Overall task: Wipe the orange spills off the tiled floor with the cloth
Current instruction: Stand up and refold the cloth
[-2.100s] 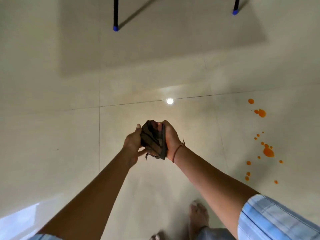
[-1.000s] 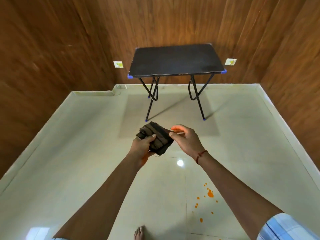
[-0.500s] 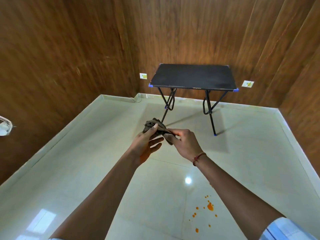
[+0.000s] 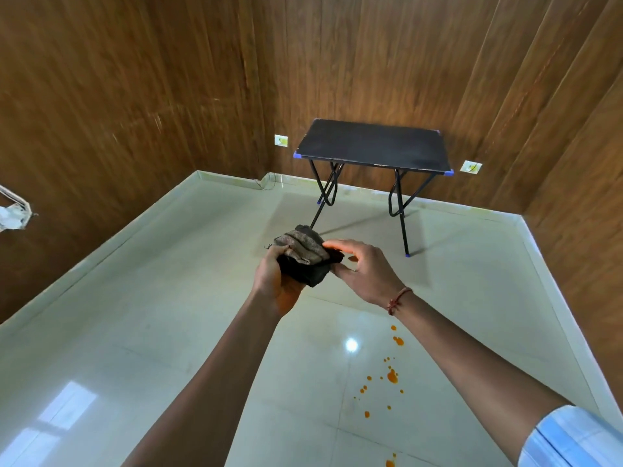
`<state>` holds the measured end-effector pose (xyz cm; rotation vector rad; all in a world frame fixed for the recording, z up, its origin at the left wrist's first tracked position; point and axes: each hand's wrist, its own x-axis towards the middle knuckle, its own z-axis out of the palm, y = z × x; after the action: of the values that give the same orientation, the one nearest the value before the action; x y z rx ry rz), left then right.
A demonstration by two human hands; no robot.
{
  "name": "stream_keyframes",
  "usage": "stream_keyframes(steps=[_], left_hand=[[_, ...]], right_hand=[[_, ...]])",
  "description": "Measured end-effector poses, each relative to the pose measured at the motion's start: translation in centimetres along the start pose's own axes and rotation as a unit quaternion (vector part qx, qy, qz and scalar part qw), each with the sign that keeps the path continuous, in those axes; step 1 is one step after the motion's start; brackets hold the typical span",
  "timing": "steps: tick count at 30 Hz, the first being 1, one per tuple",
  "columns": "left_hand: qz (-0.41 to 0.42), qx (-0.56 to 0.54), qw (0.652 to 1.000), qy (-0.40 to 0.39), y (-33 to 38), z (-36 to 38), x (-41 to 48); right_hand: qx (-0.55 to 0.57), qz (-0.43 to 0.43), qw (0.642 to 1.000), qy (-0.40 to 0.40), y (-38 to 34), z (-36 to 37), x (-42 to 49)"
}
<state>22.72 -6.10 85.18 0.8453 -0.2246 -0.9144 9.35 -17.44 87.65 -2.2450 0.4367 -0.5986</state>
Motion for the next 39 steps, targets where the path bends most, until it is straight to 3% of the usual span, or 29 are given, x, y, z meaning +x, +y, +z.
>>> stream_keyframes(steps=[3,7,10,14,21,27,30,33,36,39], left_hand=[[-0.010,-0.035,0.998,-0.050,-1.0,0.9,-1.5],[-0.029,0.020,0.992,-0.124,-1.1,3.0,-3.4],[-0.048,0.069,0.990,-0.114,-2.0,4.5,-3.9],[-0.079,0.030,0.991,-0.099,-4.5,6.9,-3.6],[-0.058,0.139,0.984,-0.093,-11.3,12.4,-3.6],[0.004,0.237,0.920,-0.312,-14.2,18.1,-3.8],[0.018,0.267,0.938,-0.222,-16.5,20.9,-4.0],[0.028,0.247,0.962,-0.113,-17.8,21.8,-4.1],[0.014,0.227,0.966,-0.121,-17.7,22.2,-3.4],[0.035,0.239,0.963,-0.117,-16.9,22.4,-2.2]], right_hand=[[0.055,0.018,0.997,0.057,-0.2,-0.9,-1.6],[0.088,0.009,0.993,0.073,0.1,-3.2,-2.8],[0.146,0.009,0.986,0.083,0.1,-5.4,-3.3],[0.199,0.013,0.975,0.100,0.7,-8.6,-3.7],[0.289,0.095,0.946,0.112,3.7,-16.2,-5.0],[0.276,0.093,0.956,0.029,6.3,-21.6,-6.1],[0.302,0.131,0.943,0.045,7.4,-23.0,-5.9],[0.380,0.193,0.904,0.046,8.2,-23.9,-5.7],[0.400,0.220,0.888,0.050,9.0,-24.4,-5.9],[0.394,0.182,0.898,0.072,9.5,-25.0,-6.3]])
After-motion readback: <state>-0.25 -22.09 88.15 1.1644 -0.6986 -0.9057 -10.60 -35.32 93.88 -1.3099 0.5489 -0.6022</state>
